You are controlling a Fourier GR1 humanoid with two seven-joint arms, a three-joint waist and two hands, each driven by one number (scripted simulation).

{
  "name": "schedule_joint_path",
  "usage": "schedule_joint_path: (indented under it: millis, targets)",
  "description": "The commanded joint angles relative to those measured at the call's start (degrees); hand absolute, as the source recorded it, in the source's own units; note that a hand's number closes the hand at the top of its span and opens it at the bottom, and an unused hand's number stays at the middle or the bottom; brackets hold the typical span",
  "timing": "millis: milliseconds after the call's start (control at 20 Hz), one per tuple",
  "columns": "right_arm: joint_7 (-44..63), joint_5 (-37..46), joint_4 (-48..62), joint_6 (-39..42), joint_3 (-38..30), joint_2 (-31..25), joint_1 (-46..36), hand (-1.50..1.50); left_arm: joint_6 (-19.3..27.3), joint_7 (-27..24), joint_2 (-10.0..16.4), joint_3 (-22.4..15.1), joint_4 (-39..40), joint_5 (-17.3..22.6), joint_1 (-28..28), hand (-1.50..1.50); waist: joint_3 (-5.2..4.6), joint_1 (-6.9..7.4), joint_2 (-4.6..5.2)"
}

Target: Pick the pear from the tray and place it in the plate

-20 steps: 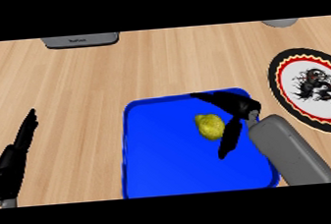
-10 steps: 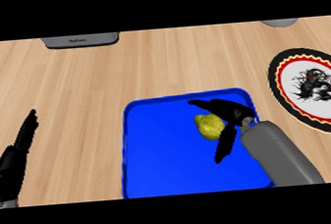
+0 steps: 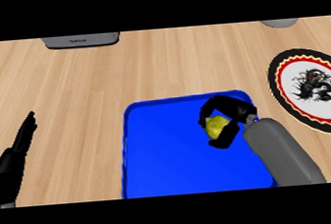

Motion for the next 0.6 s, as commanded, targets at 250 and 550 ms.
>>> schedule_joint_path:
  millis: [250, 550]
  targets:
    - [-17.1, 3.8, 6.0, -1.2, -10.9, -35.6, 0.7, 1.50, 0.7, -0.2, 0.1, 1.6, -0.9, 0.8, 0.4, 0.00, 0.84, -2.73, 1.81]
    - [-27.8, 3.6, 13.5, -10.1, -18.0, -45.7, 1.1, 1.50, 0.7, -0.7, -1.0, 0.7, -0.8, 0.7, 0.5, 0.00, 1.21, -0.83, 2.69]
